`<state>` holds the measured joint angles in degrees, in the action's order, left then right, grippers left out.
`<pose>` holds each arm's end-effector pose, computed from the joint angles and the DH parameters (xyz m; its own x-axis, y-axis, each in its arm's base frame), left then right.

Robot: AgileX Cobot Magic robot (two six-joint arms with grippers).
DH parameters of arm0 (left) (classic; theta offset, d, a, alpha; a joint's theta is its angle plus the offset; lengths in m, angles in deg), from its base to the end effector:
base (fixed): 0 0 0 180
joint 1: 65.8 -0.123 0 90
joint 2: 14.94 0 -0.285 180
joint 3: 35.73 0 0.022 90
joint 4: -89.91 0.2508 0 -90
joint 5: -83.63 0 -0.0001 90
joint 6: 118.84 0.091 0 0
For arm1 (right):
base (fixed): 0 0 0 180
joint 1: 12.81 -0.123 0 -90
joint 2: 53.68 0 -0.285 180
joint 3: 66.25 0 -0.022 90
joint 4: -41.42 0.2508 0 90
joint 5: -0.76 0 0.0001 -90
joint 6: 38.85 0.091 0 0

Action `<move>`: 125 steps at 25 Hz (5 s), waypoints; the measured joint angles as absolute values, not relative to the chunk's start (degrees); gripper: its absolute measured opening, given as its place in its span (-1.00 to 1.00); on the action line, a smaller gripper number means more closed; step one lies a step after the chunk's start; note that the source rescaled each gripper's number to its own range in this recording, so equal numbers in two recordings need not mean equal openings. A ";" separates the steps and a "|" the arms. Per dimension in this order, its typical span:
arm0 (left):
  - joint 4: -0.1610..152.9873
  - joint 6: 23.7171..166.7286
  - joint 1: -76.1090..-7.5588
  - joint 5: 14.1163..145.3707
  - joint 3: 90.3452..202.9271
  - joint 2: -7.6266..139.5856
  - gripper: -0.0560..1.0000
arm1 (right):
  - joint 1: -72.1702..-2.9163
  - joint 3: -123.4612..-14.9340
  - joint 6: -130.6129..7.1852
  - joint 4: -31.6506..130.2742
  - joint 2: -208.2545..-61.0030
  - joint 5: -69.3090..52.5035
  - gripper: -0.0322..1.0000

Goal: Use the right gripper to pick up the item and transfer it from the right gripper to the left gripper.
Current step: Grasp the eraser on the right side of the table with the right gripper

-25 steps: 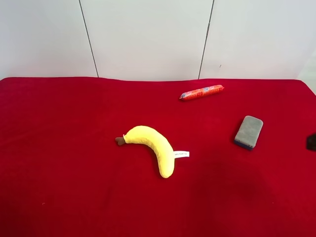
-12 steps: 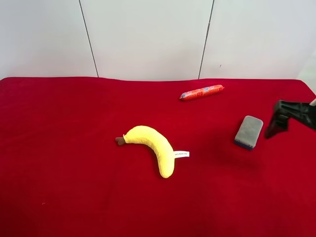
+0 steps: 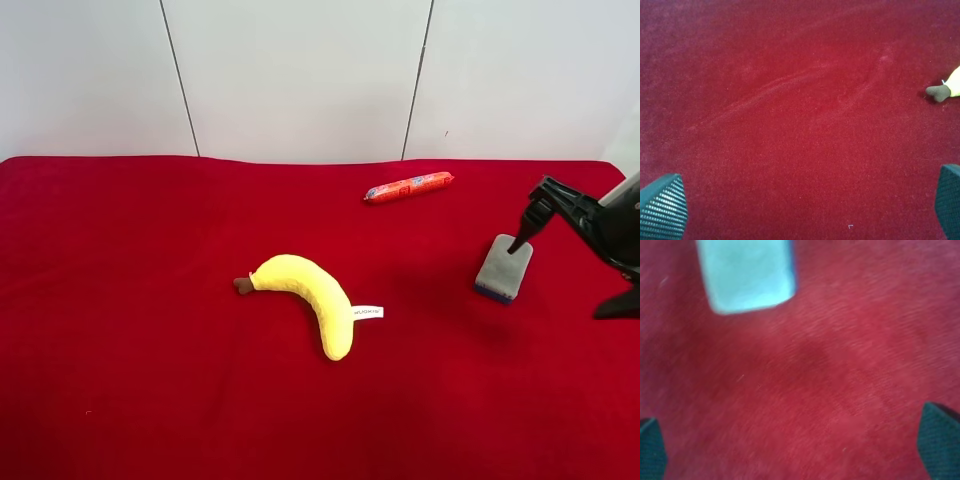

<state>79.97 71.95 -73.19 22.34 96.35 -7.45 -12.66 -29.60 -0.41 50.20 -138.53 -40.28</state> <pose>-0.0062 -0.0147 0.2807 -0.4367 0.0472 -0.8983 0.0532 0.9982 0.0265 0.2274 0.0085 0.2083 -0.6921 0.7064 -0.1482 0.6545 0.7008 0.2838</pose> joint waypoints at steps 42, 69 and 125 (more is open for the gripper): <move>79.92 71.95 -73.19 22.32 96.35 -7.45 1.00 | -17.58 -48.47 5.72 39.25 -172.78 -39.25 1.00; 79.92 71.90 -73.19 22.32 96.35 -7.45 1.00 | -19.61 -48.65 4.84 35.62 -174.44 -34.16 1.00; 79.92 71.93 -73.19 22.32 96.35 -7.45 1.00 | -20.89 -48.65 4.46 35.51 -172.52 -38.19 -0.79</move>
<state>79.92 71.93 -73.19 22.32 96.35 -7.45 -20.89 -48.65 4.46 35.51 -172.52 -38.19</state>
